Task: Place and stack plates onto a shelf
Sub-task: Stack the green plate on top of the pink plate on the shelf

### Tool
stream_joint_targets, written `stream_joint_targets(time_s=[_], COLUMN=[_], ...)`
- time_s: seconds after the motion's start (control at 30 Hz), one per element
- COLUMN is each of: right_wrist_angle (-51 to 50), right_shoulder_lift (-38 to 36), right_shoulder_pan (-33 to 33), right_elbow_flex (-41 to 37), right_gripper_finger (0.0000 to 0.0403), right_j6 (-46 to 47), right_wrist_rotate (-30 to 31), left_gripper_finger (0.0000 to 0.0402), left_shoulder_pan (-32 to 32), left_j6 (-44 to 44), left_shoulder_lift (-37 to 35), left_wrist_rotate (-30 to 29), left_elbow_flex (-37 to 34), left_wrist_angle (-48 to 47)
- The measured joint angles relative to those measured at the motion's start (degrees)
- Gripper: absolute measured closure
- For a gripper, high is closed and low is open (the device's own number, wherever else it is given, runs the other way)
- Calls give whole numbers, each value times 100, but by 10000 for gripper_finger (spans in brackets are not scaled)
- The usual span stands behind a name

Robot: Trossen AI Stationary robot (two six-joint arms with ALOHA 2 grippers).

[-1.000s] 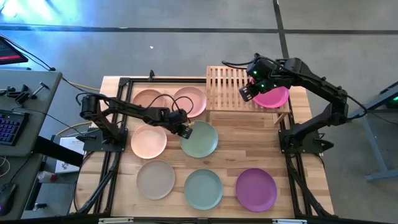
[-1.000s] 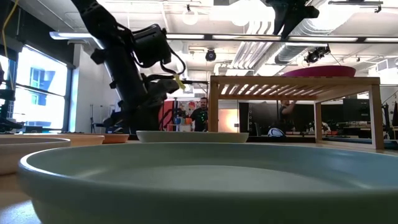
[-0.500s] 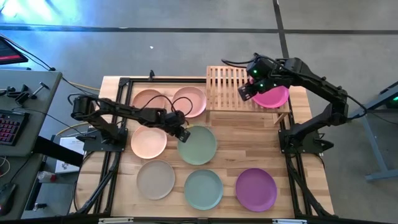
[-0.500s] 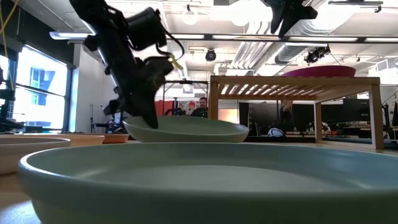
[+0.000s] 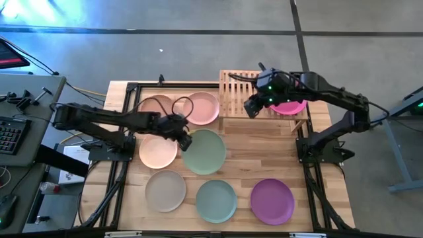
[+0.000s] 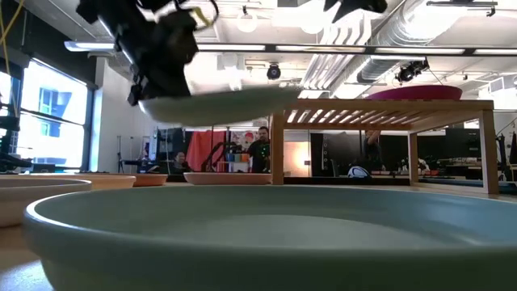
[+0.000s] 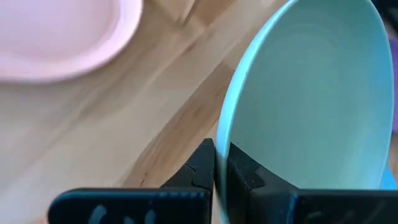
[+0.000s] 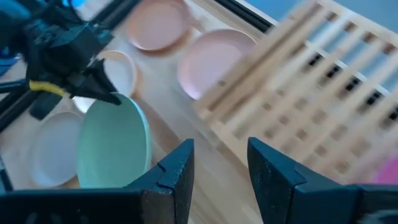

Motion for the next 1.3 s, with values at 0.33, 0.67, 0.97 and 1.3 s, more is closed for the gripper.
stream_joint_targets(time_s=[0.33, 0.67, 0.97, 1.3], right_wrist_angle=[604, 1270, 1904, 2195], right_shoulder_lift=[4, 538, 916, 1159], right_shoulder_pan=[942, 1448, 1489, 1392], right_elbow_flex=[0, 0, 0, 0], right_gripper_finger=[277, 277, 277, 277], right_j6=[-259, -828, -1112, -1103], right_wrist_rotate=[517, 844, 1687, 1805], left_gripper_finger=[398, 398, 398, 397], left_shoulder_pan=[-182, -53, 191, 330], left_j6=[1274, 1618, 1857, 1601], left_shoulder_lift=[-1124, -1513, -1286, -1151], left_wrist_rotate=[-861, -1143, -1834, -2036], left_elbow_flex=[1, 533, 1454, 1671], left_wrist_angle=[21, -604, -2061, -1896])
